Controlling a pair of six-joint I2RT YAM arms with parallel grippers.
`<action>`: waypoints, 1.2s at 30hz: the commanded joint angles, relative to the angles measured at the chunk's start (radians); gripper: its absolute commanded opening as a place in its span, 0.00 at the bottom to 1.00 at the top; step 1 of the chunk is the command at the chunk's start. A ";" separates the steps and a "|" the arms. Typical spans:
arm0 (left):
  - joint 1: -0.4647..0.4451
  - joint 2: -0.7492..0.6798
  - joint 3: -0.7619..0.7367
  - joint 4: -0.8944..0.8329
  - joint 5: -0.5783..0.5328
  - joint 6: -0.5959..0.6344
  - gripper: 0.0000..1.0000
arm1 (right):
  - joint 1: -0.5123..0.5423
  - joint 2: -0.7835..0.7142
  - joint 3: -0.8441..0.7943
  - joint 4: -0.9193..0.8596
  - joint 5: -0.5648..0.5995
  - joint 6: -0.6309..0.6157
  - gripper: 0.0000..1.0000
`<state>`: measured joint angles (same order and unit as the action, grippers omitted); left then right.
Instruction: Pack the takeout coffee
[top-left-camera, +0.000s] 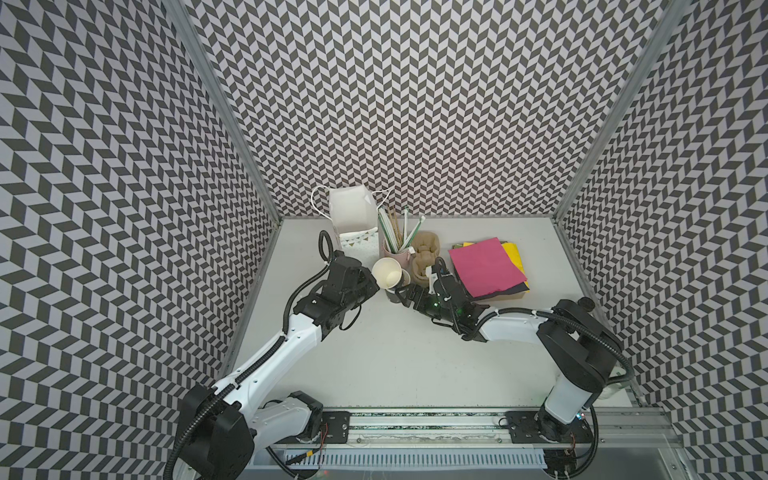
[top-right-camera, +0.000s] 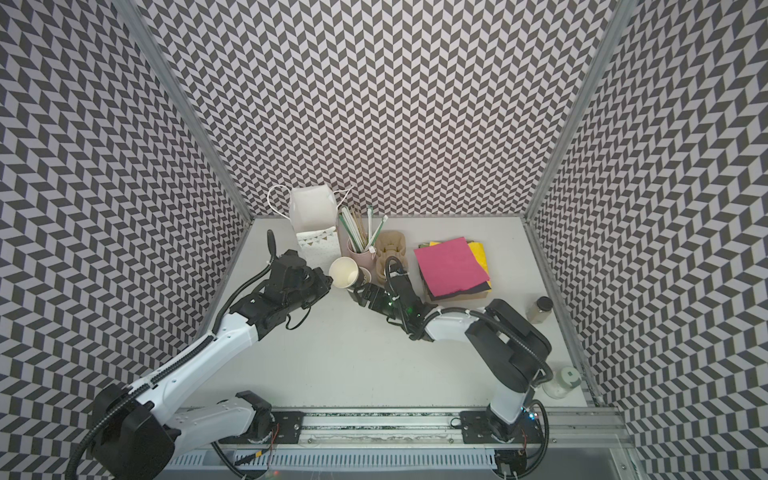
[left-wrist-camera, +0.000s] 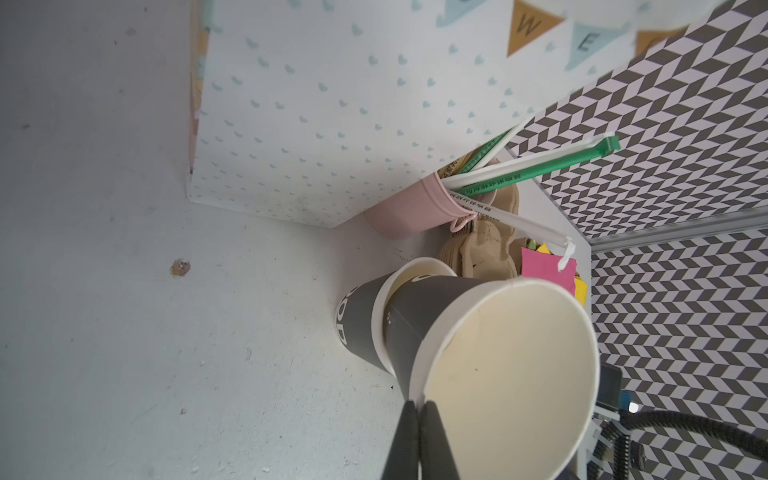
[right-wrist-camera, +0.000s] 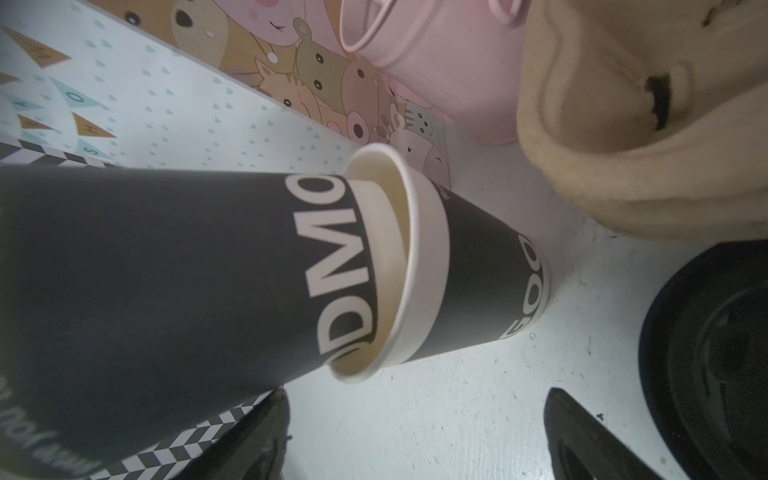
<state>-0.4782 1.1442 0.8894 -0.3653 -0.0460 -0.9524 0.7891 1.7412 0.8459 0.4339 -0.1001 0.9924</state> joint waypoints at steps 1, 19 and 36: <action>-0.004 -0.043 0.075 -0.066 -0.109 0.069 0.00 | 0.004 -0.040 0.044 0.009 0.011 -0.052 0.94; -0.167 -0.192 0.154 -0.308 -0.309 0.170 0.00 | -0.004 -0.182 0.163 -0.188 0.056 -0.216 0.94; -0.675 -0.287 -0.036 -0.460 -0.433 -0.150 0.00 | -0.017 -0.685 0.062 -0.531 0.351 -0.415 0.99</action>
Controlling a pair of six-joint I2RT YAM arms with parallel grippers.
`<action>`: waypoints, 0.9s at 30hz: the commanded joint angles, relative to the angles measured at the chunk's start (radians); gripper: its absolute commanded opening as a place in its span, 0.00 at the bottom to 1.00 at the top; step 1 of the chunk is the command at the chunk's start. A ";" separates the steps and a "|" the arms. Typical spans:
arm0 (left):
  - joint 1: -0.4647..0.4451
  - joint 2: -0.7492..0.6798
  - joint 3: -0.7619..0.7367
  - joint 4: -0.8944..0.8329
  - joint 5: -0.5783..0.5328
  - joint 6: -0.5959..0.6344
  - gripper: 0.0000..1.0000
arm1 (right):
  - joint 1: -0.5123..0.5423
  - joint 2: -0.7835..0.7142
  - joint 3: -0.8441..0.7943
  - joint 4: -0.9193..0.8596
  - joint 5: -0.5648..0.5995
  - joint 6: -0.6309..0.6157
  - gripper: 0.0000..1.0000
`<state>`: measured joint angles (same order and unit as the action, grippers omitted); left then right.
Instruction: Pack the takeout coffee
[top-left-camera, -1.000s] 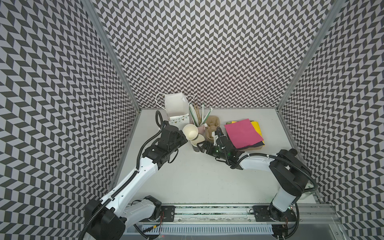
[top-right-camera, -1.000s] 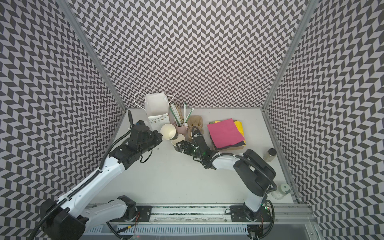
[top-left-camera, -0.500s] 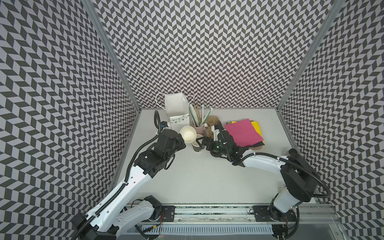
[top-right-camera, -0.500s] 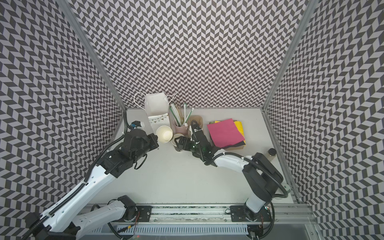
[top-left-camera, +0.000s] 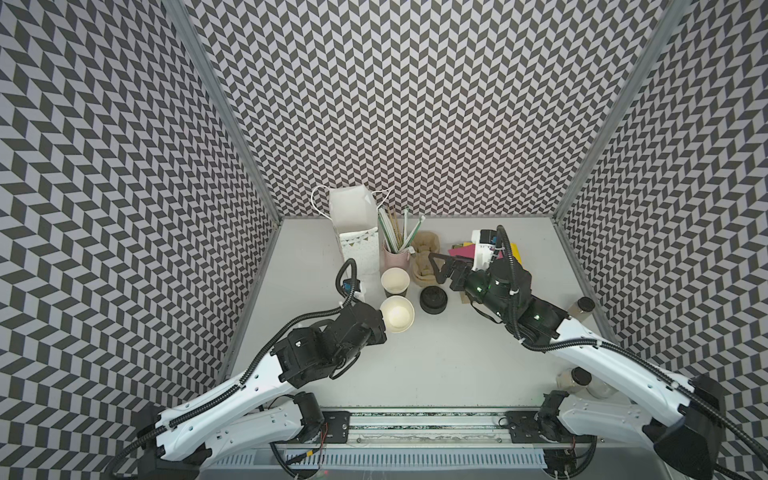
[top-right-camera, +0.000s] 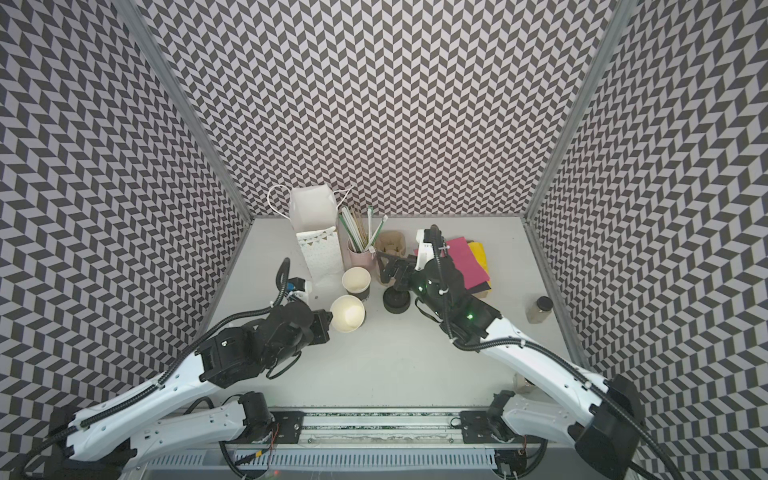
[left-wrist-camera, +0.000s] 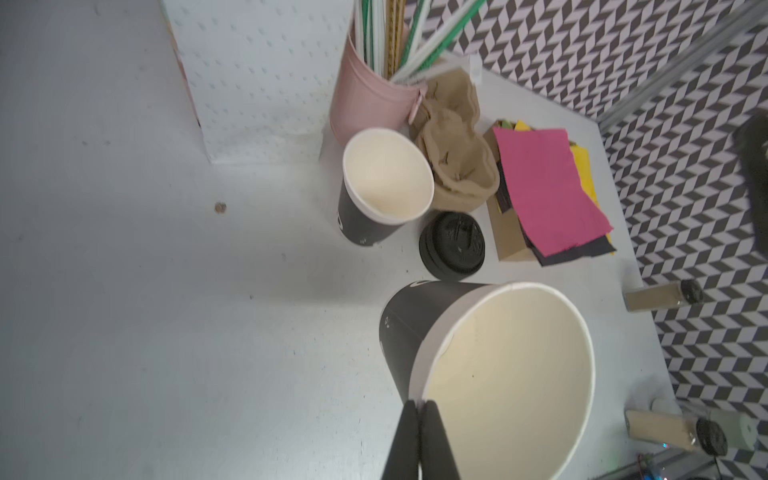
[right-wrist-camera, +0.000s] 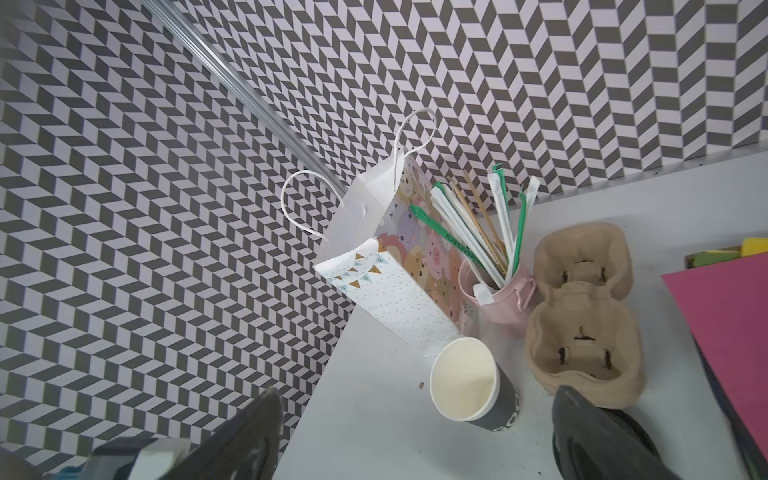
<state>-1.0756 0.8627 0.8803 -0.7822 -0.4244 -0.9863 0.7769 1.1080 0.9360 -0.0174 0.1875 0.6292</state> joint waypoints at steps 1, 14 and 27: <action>-0.120 -0.002 -0.041 -0.048 -0.062 -0.150 0.00 | -0.006 -0.086 -0.040 -0.100 0.068 -0.065 1.00; -0.435 0.048 -0.174 -0.060 -0.083 -0.446 0.00 | -0.005 -0.185 -0.137 -0.249 0.056 -0.127 1.00; -0.476 0.079 -0.165 -0.068 -0.089 -0.467 0.10 | -0.005 -0.115 -0.168 -0.237 0.020 -0.149 0.99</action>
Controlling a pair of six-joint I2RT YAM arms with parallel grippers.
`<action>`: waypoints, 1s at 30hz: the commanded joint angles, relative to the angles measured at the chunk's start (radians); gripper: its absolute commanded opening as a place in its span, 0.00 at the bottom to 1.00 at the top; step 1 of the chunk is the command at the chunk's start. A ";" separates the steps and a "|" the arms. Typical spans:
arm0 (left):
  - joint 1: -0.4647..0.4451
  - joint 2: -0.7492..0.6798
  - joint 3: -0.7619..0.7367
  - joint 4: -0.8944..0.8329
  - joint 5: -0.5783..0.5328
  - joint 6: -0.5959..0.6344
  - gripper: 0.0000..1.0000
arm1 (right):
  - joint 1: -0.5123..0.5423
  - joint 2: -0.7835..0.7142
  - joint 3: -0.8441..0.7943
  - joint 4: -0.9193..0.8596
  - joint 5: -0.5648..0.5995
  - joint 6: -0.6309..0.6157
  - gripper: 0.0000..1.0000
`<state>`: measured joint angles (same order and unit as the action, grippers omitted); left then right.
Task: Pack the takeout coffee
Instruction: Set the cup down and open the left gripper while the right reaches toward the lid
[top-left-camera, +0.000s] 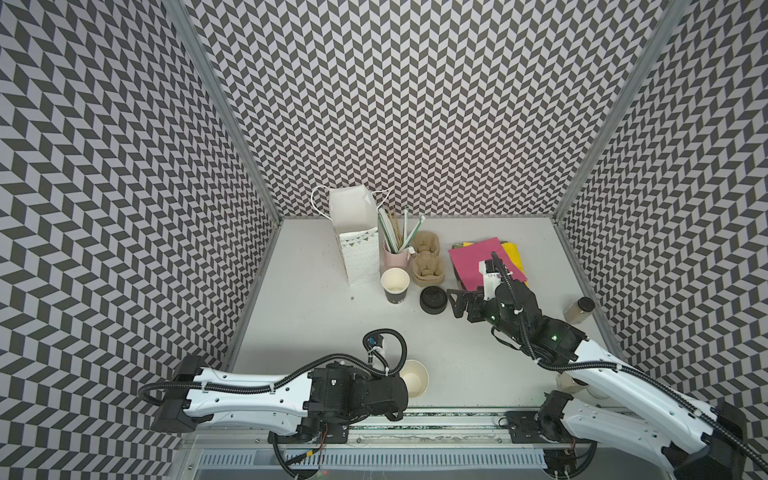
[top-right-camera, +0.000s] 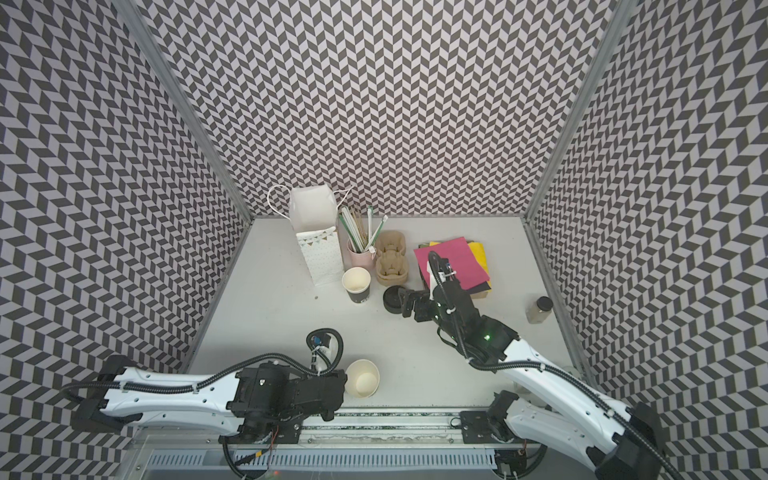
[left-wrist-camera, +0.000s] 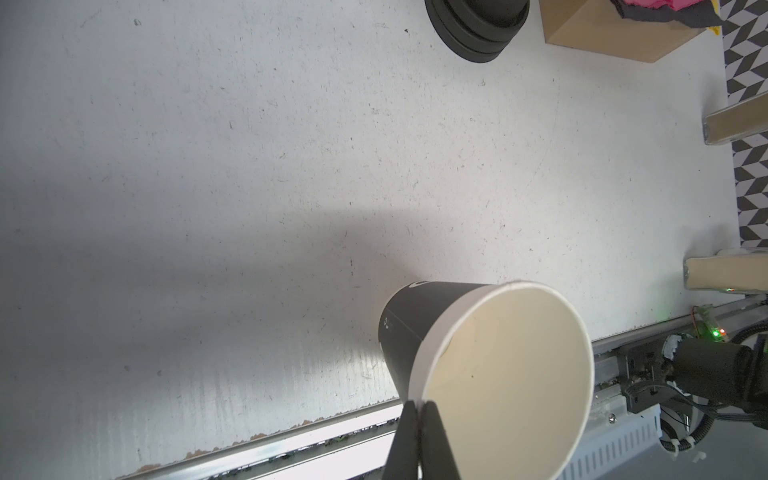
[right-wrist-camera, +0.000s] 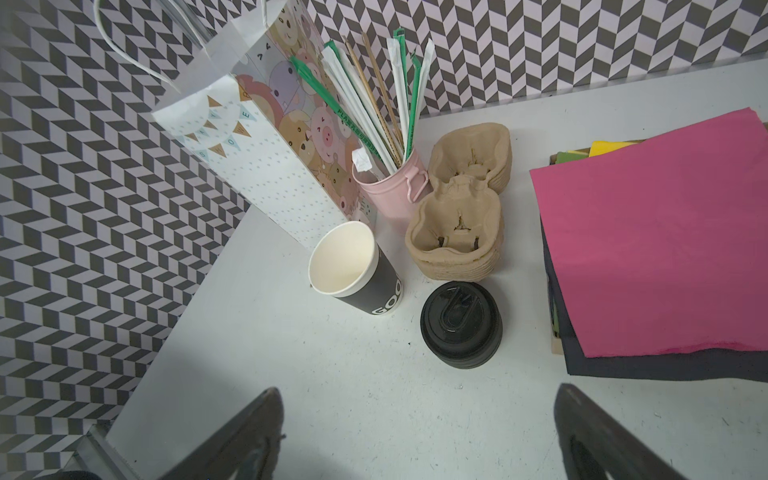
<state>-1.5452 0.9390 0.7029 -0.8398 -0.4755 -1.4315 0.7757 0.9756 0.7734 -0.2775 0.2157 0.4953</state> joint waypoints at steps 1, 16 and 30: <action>-0.008 0.000 0.020 -0.019 -0.043 -0.021 0.14 | -0.005 0.023 -0.004 0.022 -0.010 -0.017 0.99; -0.003 -0.108 0.243 -0.236 -0.312 0.100 0.82 | -0.006 0.292 0.086 -0.024 0.039 -0.055 0.99; 0.121 -0.359 0.218 -0.187 -0.577 0.447 1.00 | -0.007 0.588 0.245 -0.013 0.073 -0.054 0.99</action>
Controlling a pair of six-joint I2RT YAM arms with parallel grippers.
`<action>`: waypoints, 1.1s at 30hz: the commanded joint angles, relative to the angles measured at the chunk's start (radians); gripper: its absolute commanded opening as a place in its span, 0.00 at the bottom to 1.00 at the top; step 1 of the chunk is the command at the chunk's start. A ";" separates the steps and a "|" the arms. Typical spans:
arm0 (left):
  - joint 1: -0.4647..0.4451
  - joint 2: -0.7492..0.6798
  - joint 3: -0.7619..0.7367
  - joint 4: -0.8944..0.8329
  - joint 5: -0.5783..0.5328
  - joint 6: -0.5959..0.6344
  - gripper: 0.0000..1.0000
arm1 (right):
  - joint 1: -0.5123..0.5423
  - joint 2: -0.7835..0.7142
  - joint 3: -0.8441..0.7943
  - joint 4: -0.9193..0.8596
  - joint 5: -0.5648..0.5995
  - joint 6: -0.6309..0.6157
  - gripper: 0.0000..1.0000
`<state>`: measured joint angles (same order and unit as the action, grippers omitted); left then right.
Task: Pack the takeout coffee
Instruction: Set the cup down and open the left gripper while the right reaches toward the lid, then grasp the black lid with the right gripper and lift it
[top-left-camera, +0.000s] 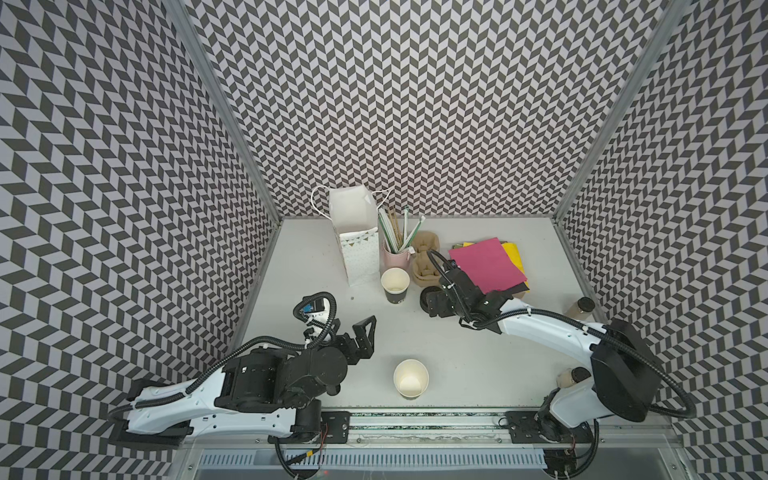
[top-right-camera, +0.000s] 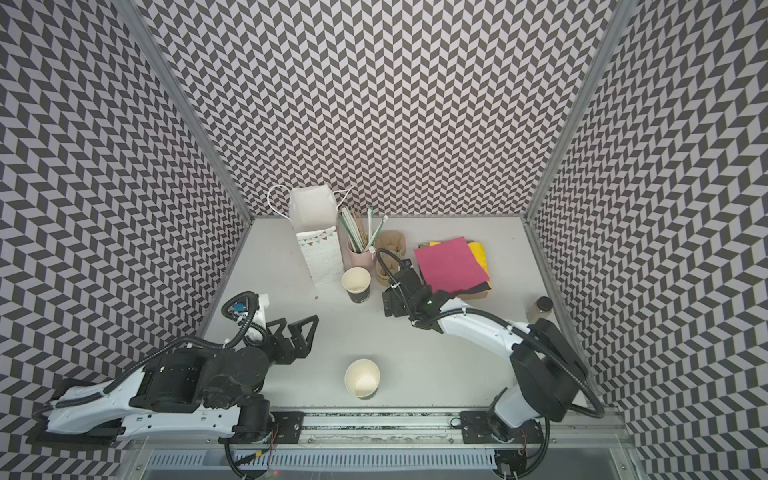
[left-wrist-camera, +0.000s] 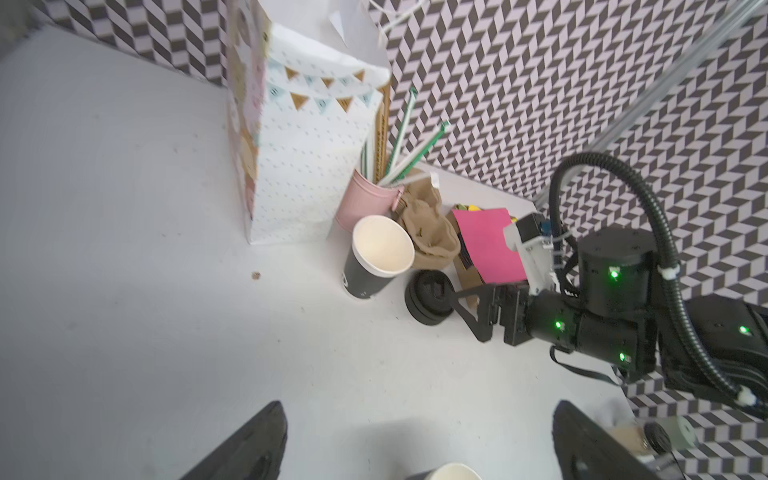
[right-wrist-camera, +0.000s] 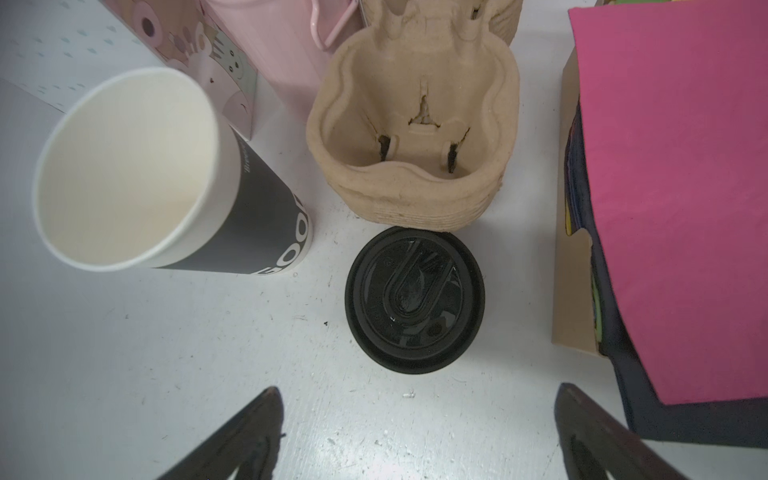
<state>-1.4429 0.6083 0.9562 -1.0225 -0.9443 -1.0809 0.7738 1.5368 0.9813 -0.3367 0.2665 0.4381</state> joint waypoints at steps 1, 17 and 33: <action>0.023 -0.046 -0.055 0.030 -0.116 0.133 1.00 | -0.004 0.046 0.052 0.033 0.021 -0.001 0.99; 0.438 0.027 -0.178 0.402 0.137 0.450 1.00 | -0.012 0.179 0.091 0.096 0.008 -0.024 0.88; 0.547 0.008 -0.206 0.430 0.174 0.463 1.00 | -0.041 0.241 0.112 0.132 0.002 -0.022 0.82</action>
<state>-0.9146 0.6109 0.7444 -0.6067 -0.7765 -0.6270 0.7353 1.7660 1.0710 -0.2546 0.2657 0.4255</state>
